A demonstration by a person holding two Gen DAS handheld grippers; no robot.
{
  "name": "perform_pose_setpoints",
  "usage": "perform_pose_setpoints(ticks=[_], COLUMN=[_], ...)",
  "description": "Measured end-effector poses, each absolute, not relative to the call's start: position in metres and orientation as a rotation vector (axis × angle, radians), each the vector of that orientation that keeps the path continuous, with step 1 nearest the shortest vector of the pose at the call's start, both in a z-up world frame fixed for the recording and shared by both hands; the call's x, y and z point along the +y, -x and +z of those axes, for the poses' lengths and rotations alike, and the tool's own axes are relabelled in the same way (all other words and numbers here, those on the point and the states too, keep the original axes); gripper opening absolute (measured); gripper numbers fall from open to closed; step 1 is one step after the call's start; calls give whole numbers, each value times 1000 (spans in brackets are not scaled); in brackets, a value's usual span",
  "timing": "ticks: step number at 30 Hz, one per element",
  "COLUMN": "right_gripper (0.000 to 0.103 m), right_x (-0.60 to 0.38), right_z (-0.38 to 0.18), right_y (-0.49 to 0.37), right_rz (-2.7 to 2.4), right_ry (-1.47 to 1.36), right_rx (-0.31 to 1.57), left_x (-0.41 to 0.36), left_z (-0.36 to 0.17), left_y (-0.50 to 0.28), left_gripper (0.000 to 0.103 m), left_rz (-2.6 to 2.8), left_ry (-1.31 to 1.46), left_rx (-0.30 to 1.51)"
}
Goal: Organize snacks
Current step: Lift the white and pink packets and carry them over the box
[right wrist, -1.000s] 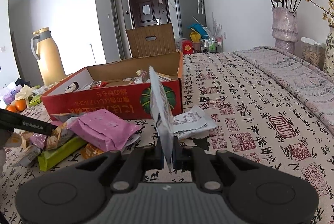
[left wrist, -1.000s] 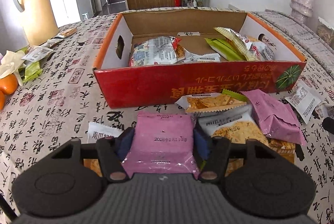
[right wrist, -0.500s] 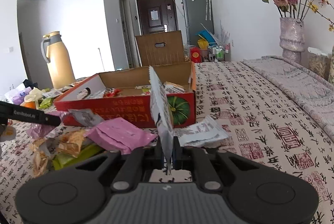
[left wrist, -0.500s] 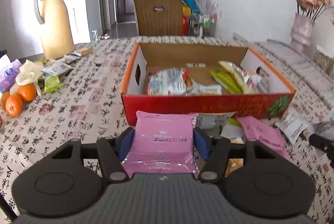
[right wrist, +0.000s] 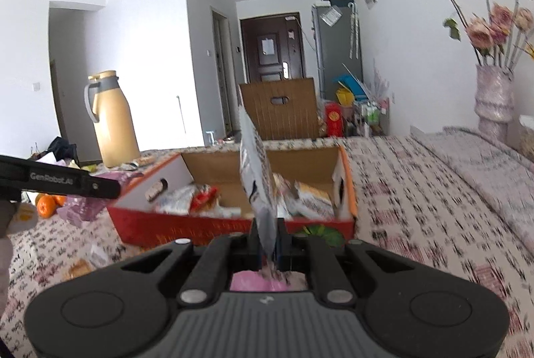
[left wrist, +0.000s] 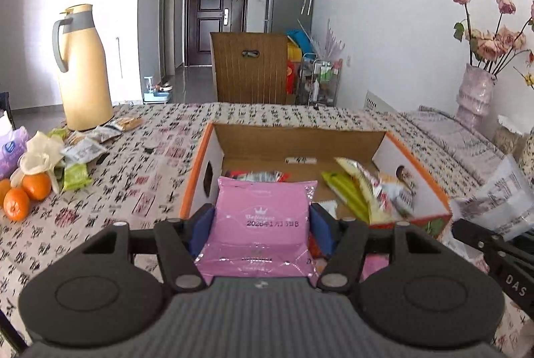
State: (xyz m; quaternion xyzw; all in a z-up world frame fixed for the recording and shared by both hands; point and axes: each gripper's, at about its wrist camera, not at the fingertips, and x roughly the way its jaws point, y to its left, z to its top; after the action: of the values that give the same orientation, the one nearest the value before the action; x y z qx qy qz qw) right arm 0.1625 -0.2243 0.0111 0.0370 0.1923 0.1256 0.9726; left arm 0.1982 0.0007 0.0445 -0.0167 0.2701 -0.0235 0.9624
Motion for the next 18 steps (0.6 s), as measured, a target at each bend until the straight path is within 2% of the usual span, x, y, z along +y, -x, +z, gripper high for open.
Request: perform_pose_setpoints(ticks=[18], right_gripper=[7], right_x=[-188], right_z=[32], right_y=[-260], right_rz=[321], right_ry=[-50], right_rx=[348], left_x=[-14], left_z=[48], left_y=[-281], left_gripper=[63], left_rz=[-8], left_ry=[40], left_rx=[525])
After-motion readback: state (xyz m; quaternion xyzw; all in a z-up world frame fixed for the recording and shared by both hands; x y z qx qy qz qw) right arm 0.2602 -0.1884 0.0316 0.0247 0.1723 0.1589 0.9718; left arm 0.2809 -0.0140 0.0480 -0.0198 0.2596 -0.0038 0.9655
